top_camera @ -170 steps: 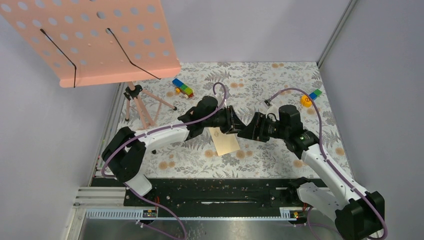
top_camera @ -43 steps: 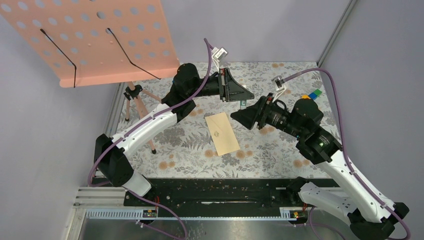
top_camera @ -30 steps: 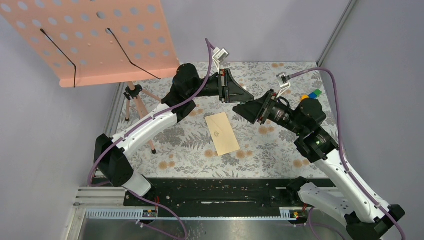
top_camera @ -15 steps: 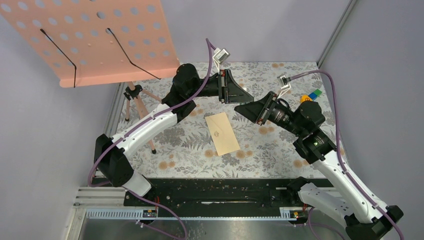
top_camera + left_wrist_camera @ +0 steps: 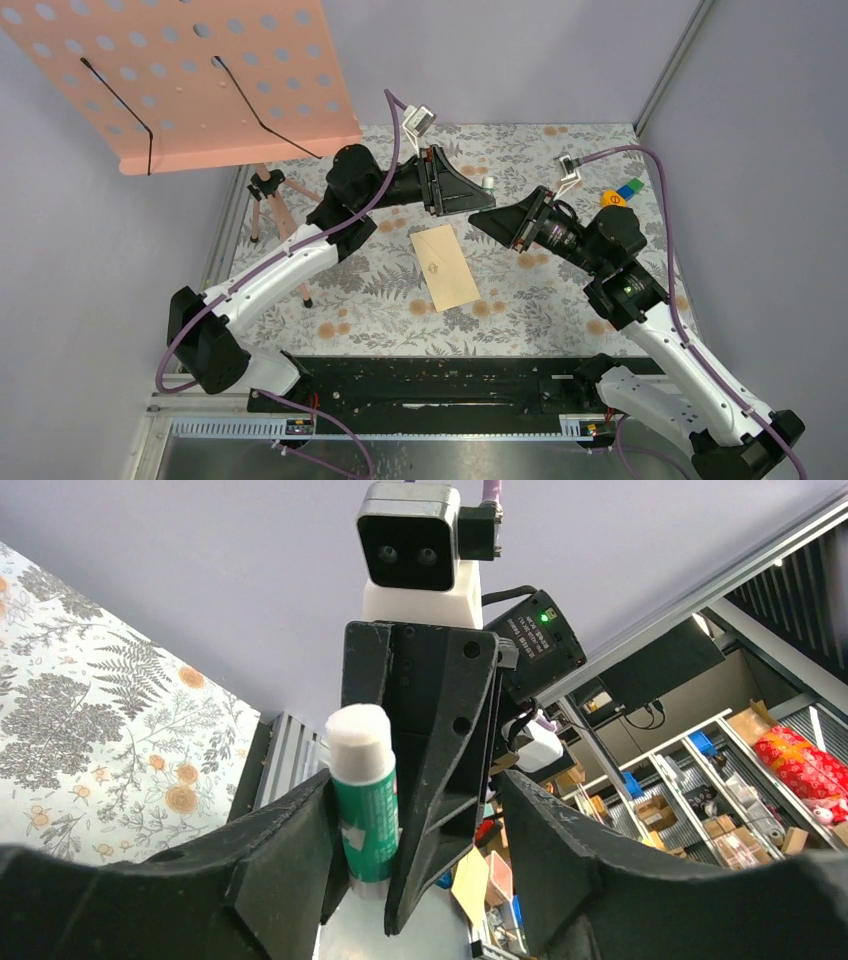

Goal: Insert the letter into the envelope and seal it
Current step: Screw the solid glue.

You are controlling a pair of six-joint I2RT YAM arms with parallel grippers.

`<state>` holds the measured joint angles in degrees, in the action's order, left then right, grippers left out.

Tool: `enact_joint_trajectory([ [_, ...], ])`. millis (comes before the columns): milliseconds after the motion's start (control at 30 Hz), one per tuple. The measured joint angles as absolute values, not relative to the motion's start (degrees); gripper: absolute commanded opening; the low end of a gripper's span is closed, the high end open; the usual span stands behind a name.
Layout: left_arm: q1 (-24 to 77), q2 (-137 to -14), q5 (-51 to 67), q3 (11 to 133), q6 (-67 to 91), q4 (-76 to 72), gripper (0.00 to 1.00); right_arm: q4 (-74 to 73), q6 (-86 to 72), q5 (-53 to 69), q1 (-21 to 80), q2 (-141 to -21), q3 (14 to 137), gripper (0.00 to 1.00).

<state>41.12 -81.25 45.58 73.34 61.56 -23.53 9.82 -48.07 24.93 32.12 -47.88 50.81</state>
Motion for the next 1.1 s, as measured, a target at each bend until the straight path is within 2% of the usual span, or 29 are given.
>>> enact_joint_trajectory([
  [233, 41.1, -80.4, 43.4, 71.8, 62.5, -24.4, 0.31, 11.8, -48.8, 25.2, 32.1, -47.7, 50.7, 0.0],
  [533, 41.1, -80.5, 42.5, 70.9, 64.2, -26.7, 0.36, 14.1, -50.0, 26.0, 32.1, -48.5, 50.6, 0.0],
  [633, 41.1, -80.8, 42.5, 70.9, 64.8, -27.1, 0.25, 14.3, -50.3, 26.1, 32.1, -48.6, 50.3, 0.0],
  [733, 41.1, -81.5, 42.4, 70.9, 65.6, -27.8, 0.0, 14.8, -50.9, 26.1, 32.1, -48.6, 50.1, 0.0],
  [833, 41.0, -81.6, 42.2, 70.8, 65.7, -27.9, 0.0, 14.9, -51.3, 26.1, 31.9, -48.6, 49.9, 0.0],
  [867, 41.0, -81.6, 42.2, 70.8, 65.7, -27.9, 0.0, 15.0, -51.4, 26.1, 31.9, -48.6, 49.9, 0.09],
  [933, 41.0, -81.6, 42.2, 70.8, 65.6, -27.9, 0.0, 14.9, -51.5, 26.2, 31.9, -48.6, 49.9, 0.5],
  [967, 41.0, -81.6, 42.2, 70.8, 65.6, -27.9, 0.0, 14.9, -51.5, 26.2, 31.9, -48.6, 49.9, 0.62],
  [1033, 40.9, -81.6, 42.0, 70.8, 65.9, -28.0, 0.0, 14.6, -51.6, 27.1, 31.4, -48.5, 49.9, 0.75],
  [1100, 40.9, -81.6, 41.9, 70.8, 66.3, -28.3, 0.0, 14.6, -52.4, 28.9, 30.7, -48.4, 49.8, 0.78],
])
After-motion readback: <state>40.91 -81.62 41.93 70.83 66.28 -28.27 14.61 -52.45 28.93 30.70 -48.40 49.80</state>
